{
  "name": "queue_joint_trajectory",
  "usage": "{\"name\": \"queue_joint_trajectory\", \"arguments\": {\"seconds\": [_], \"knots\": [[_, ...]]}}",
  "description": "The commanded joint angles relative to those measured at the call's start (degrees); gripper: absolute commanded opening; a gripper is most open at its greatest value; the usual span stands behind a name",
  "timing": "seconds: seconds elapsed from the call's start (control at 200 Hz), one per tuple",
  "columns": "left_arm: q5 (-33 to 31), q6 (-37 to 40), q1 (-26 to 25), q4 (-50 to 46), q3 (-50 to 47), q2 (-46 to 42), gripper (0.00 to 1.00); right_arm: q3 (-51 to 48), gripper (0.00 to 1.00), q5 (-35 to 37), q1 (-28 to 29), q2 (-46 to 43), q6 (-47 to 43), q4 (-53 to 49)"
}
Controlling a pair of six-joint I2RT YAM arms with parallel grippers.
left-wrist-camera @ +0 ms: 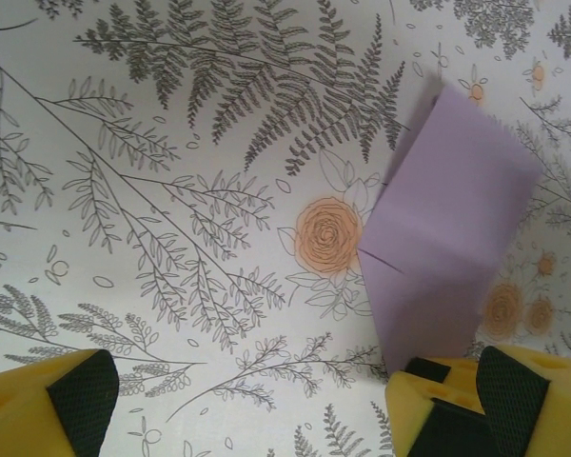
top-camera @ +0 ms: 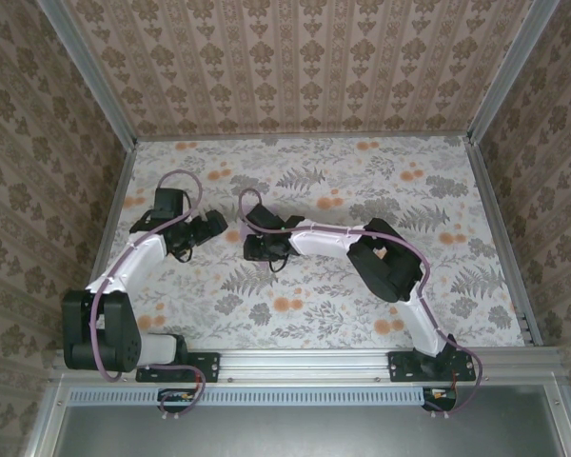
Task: Fold a paper plane with a square sheet of paper (pick it up from the middle)
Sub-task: Move the paper to the center of the table.
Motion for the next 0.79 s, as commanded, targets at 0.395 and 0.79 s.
{"name": "queue_joint_trajectory", "arguments": {"seconds": [0.395,0.79], "knots": [[7.93,2.32,0.2,2.01,-0.34,1.36,1.0,-18.93,0.47,-13.22,-8.62,-13.34,-31.94,-13.62],[8.61,0.14,-6.76,3.03,1.81,3.75,1.0,-27.54,0.45,-3.7,-8.16,-31.35,-4.31,-2.88]]}}
